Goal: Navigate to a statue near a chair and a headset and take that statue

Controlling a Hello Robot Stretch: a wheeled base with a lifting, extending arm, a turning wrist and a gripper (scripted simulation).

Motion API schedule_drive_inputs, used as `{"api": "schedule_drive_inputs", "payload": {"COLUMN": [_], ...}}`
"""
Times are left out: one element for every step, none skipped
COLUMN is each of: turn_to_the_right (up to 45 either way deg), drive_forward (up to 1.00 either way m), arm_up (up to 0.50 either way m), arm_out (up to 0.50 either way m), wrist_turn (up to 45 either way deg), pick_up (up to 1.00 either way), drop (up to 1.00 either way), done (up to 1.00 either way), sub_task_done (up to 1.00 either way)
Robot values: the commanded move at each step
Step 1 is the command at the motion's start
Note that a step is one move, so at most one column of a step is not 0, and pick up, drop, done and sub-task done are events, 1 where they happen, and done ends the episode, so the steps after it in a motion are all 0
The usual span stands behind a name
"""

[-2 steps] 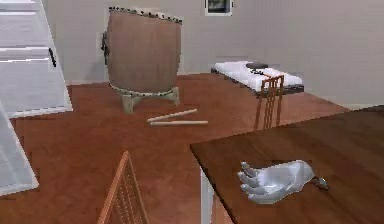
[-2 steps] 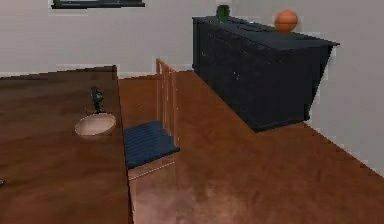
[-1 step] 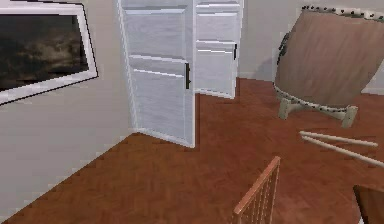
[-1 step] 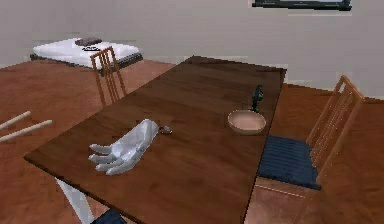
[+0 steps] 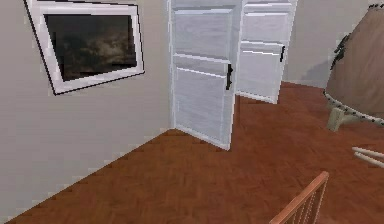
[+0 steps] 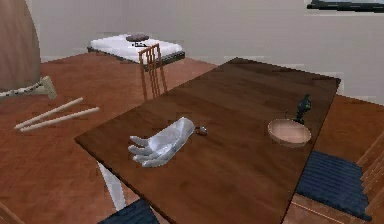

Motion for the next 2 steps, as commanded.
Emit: {"api": "schedule_drive_inputs", "payload": {"turn_to_the_right": [0.0, 0.0], "drive_forward": [0.00, 0.00], "arm_up": [0.50, 0.38], "arm_out": [0.00, 0.00], "wrist_turn": [0.0, 0.0], "pick_up": [0.00, 0.00], "drop": [0.00, 0.00], "done": [0.00, 0.00], "sub_task_done": [0.00, 0.00]}}
